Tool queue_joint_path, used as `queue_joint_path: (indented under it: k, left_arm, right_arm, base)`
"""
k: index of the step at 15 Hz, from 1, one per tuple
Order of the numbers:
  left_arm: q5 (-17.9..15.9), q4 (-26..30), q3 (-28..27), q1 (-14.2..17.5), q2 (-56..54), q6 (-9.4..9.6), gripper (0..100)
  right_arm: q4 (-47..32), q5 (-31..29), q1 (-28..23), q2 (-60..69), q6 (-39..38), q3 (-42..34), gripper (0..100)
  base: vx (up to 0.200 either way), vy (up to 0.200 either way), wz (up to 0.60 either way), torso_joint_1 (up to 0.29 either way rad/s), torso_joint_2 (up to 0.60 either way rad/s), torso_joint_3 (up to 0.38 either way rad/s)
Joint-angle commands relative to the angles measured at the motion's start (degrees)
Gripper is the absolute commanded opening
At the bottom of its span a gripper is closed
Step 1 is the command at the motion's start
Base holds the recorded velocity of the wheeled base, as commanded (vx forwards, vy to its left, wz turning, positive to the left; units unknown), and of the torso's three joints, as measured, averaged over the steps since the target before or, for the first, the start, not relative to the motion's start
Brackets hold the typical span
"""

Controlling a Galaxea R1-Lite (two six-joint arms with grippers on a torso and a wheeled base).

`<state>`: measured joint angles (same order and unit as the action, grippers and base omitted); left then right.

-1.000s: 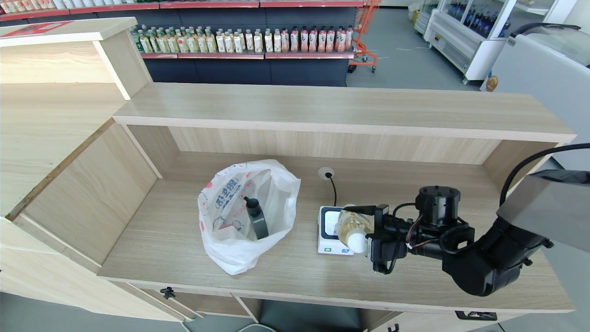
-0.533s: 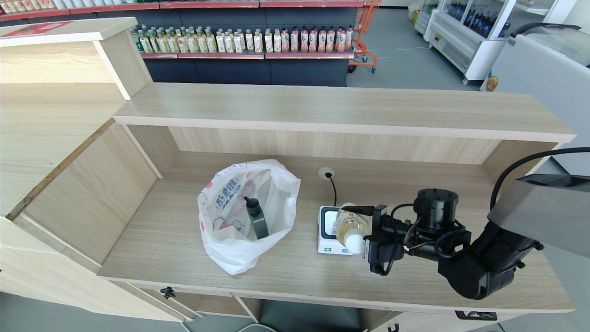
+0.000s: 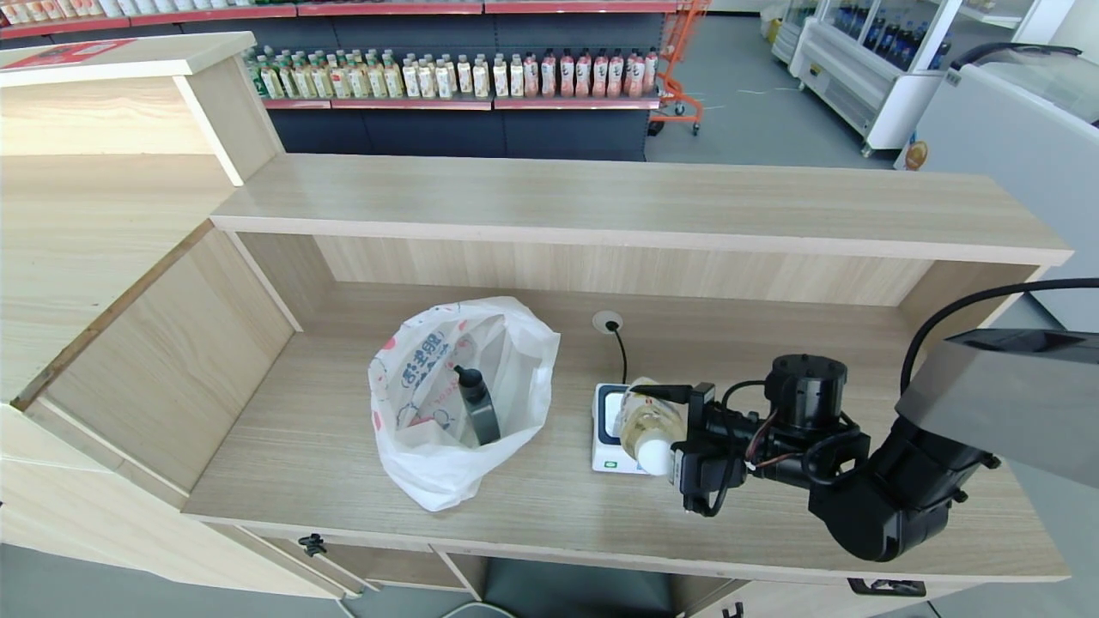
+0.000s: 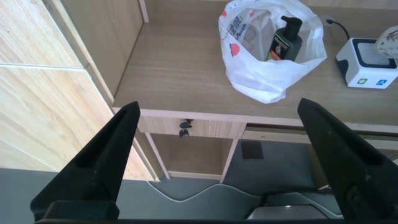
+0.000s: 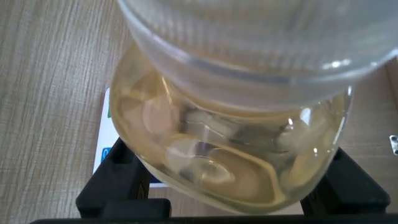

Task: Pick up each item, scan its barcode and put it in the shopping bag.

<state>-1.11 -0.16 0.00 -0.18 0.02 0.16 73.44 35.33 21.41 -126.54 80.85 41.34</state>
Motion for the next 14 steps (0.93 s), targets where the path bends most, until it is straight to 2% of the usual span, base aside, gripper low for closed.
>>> queue_joint_path:
  k: [1, 10, 14]
  left_arm:
    - [-0.03, -0.02, 0.00, 0.01, -0.02, 0.02, 100]
    - [-0.03, -0.02, 0.00, 0.01, -0.02, -0.07, 100]
    - [0.05, -0.02, 0.00, 0.01, -0.02, -0.07, 100]
  right_arm:
    - [0.57, -0.08, 0.13, -0.64, -0.08, -0.03, 0]
    - [9.18, -1.58, 0.65, -4.24, -1.13, -1.17, 0]
    - [9.53, -1.67, 0.65, -4.68, -1.57, -1.17, 0]
  base:
    - [0.000, 0.000, 0.00, 0.000, 0.00, 0.000]
    - [0.000, 0.000, 0.00, 0.000, 0.00, 0.000]
    - [0.000, 0.000, 0.00, 0.000, 0.00, 0.000]
